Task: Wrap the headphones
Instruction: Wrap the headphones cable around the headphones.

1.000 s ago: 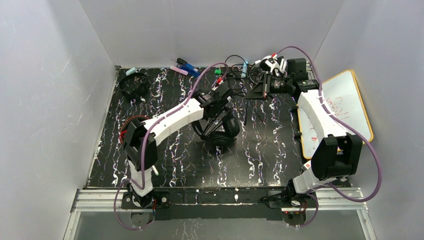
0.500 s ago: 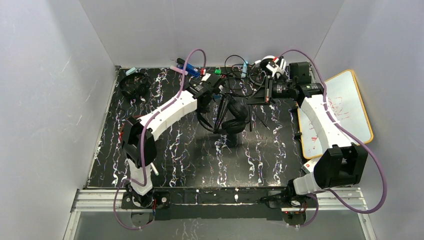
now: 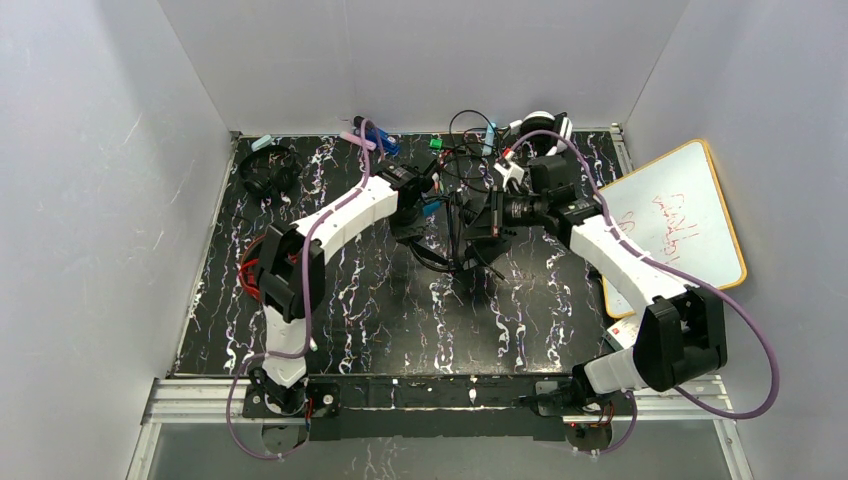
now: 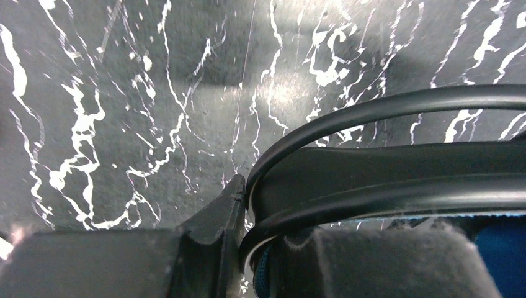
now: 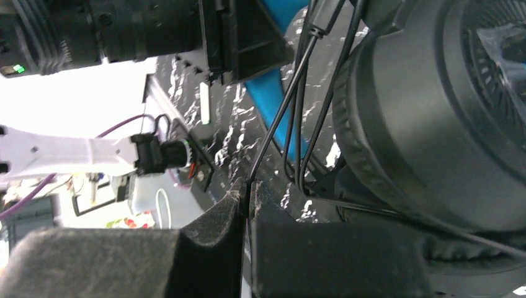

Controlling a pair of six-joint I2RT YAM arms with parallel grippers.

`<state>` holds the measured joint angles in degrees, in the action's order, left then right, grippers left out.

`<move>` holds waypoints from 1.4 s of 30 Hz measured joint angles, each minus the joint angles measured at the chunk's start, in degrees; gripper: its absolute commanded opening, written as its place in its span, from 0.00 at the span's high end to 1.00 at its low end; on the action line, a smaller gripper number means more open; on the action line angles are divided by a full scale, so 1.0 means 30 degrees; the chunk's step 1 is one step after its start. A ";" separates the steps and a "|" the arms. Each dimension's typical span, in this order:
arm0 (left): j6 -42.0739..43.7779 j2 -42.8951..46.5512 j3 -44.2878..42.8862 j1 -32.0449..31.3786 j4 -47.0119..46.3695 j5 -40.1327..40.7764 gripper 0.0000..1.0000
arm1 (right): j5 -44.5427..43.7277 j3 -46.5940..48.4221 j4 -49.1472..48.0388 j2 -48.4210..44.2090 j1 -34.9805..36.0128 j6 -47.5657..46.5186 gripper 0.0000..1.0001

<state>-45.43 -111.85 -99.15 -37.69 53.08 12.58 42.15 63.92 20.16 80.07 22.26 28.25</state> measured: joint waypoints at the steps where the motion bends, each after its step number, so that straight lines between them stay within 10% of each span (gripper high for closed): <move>1: -0.0364 -0.0255 -0.0007 -0.0007 0.0117 -0.0211 1.00 | -0.0583 -0.0423 -0.0430 0.0000 0.0175 0.0138 0.97; 18: -0.4153 -0.0182 0.1399 0.0007 0.0291 -0.0561 1.00 | -0.6120 -0.3177 -0.4809 0.0058 0.2659 0.1588 0.85; 42: -0.5610 0.0350 0.2266 0.0787 -0.1260 0.0976 1.00 | -0.6747 -0.5064 -0.3883 0.0903 0.4095 0.1122 0.66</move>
<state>-62.26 -110.80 -92.36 -35.33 49.30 15.51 21.91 48.73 8.51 82.78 34.54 31.62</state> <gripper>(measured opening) 0.119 0.312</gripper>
